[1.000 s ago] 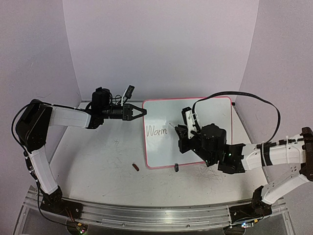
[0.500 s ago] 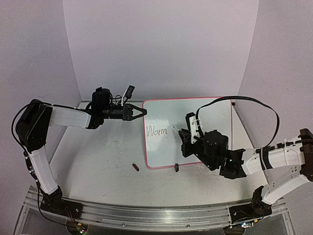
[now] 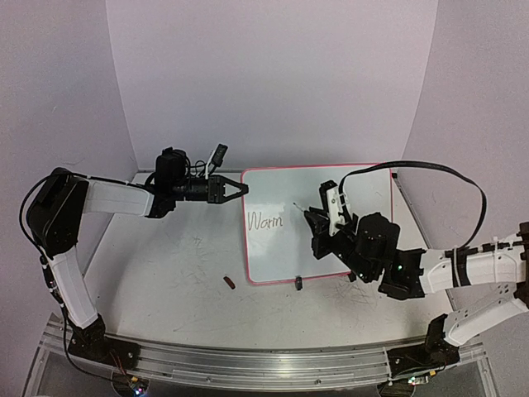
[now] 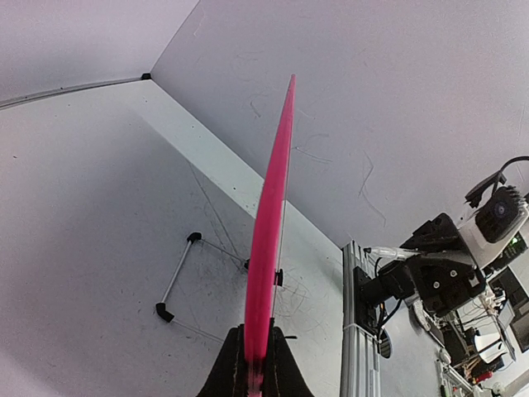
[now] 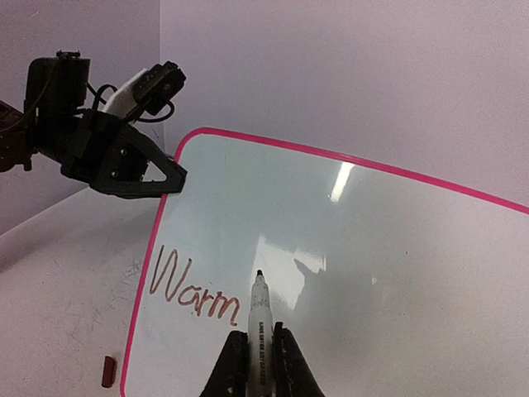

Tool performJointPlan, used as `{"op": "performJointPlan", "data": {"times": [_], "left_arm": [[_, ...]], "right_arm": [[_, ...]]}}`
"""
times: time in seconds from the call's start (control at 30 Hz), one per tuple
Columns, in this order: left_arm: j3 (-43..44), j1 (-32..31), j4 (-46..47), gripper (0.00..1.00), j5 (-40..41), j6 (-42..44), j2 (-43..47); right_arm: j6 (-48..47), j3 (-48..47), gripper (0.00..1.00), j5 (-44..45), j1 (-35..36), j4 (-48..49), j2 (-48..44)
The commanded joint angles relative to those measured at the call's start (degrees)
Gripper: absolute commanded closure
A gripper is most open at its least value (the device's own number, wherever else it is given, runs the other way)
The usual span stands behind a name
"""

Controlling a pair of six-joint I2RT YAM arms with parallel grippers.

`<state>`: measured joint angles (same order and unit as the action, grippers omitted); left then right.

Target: Write a sentence on the whiteboard

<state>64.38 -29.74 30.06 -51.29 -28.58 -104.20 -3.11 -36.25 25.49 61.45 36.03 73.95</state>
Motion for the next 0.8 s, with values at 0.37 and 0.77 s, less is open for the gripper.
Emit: {"op": "performJointPlan", "data": {"times": [0.37, 0.77], "left_arm": [[0.1, -1.6, -2.0, 1.00, 1.4, -0.9, 0.5], [0.1, -1.7, -2.0, 1.00, 1.4, -0.9, 0.6]], "right_arm": [[0.7, -6.2, 1.00, -0.9, 0.2, -2.4, 5.9], [1.2, -10.1, 1.00, 2.5, 0.2, -4.9, 10.5]]}}
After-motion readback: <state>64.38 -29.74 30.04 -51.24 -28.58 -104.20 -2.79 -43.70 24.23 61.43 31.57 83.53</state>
